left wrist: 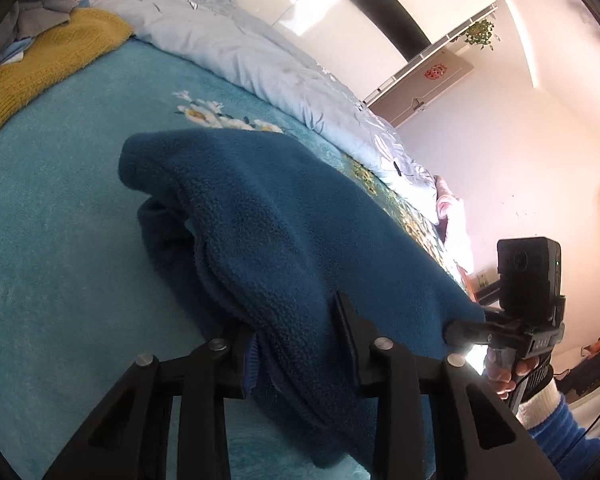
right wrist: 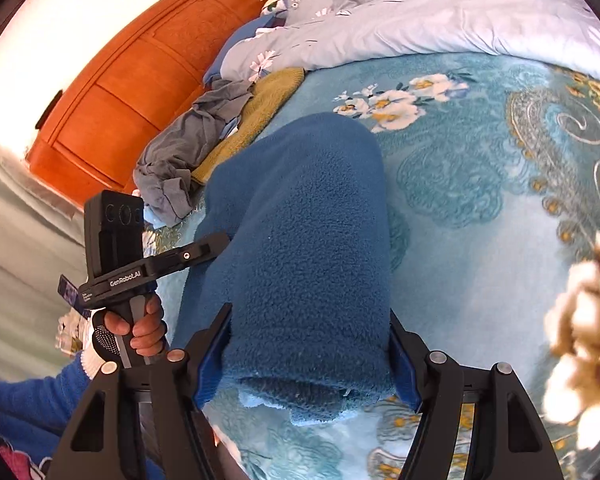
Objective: Fold clothes
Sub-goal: 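Lift the jacket with both tools and fold it over onto itself, then grasp the folded jacket bundle with both tools and lift it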
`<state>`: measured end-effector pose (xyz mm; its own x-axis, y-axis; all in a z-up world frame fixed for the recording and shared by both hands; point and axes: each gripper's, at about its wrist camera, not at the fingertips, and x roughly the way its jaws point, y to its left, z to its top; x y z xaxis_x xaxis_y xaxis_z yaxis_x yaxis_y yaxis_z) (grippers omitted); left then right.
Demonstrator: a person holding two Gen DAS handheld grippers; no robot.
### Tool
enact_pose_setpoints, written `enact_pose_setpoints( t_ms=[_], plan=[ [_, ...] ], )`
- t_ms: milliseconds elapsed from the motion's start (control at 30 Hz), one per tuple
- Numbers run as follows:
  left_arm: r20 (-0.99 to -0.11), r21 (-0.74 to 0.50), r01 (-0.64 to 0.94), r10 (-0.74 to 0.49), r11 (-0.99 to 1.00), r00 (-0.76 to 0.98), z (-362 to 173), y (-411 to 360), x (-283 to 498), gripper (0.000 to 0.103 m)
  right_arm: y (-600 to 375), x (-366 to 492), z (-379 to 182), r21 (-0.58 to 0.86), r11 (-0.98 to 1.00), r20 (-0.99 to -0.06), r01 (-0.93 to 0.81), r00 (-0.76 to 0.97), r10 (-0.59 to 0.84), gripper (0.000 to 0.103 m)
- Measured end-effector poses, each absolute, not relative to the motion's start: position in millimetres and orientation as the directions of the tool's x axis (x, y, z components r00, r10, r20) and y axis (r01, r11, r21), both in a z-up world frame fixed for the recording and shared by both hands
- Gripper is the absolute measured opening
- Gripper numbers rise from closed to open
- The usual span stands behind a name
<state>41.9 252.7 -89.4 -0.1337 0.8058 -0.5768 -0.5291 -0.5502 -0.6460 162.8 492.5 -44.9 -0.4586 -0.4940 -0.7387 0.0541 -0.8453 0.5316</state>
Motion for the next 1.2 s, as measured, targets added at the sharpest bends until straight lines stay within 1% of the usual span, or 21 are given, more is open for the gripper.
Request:
enact_pose_setpoints(
  t_ms=[133, 233, 333, 433, 500, 567, 600, 700, 733, 767, 800, 933, 1100, 1200],
  plan=[
    [-0.592, -0.652, -0.494, 0.794, -0.575, -0.142, -94.1, 274.1, 47.0, 0.034, 517.5, 146.8, -48.5, 0.508, -0.854, -0.76, 0.109, -0.41, -0.504, 0.072],
    [-0.597, -0.658, -0.473, 0.789, -0.585, -0.146, -102.0, 273.2, 52.1, 0.035, 533.1, 145.4, -56.1, 0.504, -0.852, -0.772, 0.145, -0.366, -0.519, 0.072],
    [-0.613, -0.651, -0.463, 0.776, -0.602, -0.147, -106.5, 272.9, 56.9, 0.041, 541.5, 147.9, -69.7, 0.497, -0.854, -0.79, 0.154, -0.327, -0.519, 0.072],
    [-0.607, -0.665, -0.447, 0.782, -0.598, -0.143, -108.0, 270.2, 58.0, 0.043, 544.8, 152.5, -78.7, 0.503, -0.853, -0.786, 0.14, -0.335, -0.519, 0.073],
    [-0.611, -0.663, -0.444, 0.778, -0.603, -0.144, -105.2, 267.7, 57.2, 0.048, 546.4, 157.0, -78.8, 0.509, -0.851, -0.775, 0.129, -0.363, -0.518, 0.076],
    [-0.64, -0.636, -0.439, 0.751, -0.635, -0.159, -102.7, 264.9, 54.8, 0.067, 545.3, 161.8, -76.9, 0.485, -0.867, -0.782, 0.112, -0.387, -0.488, 0.079],
    [-0.647, -0.627, -0.439, 0.744, -0.643, -0.165, -101.0, 261.7, 54.5, 0.07, 545.1, 164.1, -76.1, 0.477, -0.873, -0.785, 0.102, -0.397, -0.475, 0.08],
    [-0.647, -0.62, -0.448, 0.743, -0.644, -0.172, -95.1, 248.6, 54.1, 0.073, 547.1, 169.8, -74.0, 0.472, -0.88, -0.785, 0.059, -0.427, -0.45, 0.083],
    [-0.652, -0.613, -0.45, 0.737, -0.65, -0.176, -94.0, 243.9, 53.7, 0.077, 547.6, 171.8, -73.0, 0.47, -0.882, -0.784, 0.039, -0.44, -0.437, 0.084],
    [-0.66, -0.602, -0.451, 0.728, -0.659, -0.184, -93.2, 239.0, 53.2, 0.082, 548.5, 174.3, -71.9, 0.468, -0.883, -0.783, 0.021, -0.453, -0.426, 0.086],
    [-0.668, -0.589, -0.451, 0.718, -0.671, -0.195, -91.3, 233.8, 52.7, 0.084, 549.2, 178.5, -70.1, 0.463, -0.886, -0.784, -0.007, -0.47, -0.406, 0.09],
    [-0.683, -0.542, -0.469, 0.691, -0.697, -0.237, -80.8, 214.4, 44.8, 0.091, 551.6, 195.7, -62.7, 0.443, -0.888, -0.783, -0.121, -0.534, -0.318, 0.099],
    [-0.7, -0.474, -0.51, 0.659, -0.718, -0.277, -57.2, 204.0, 16.1, 0.092, 545.2, 225.8, -54.5, 0.479, -0.84, -0.748, -0.253, -0.619, -0.24, 0.103],
    [-0.702, -0.455, -0.542, 0.659, -0.707, -0.27, -45.4, 207.6, -10.3, 0.092, 540.4, 246.9, -60.3, 0.558, -0.757, -0.705, -0.34, -0.675, -0.217, 0.103]
  ],
)
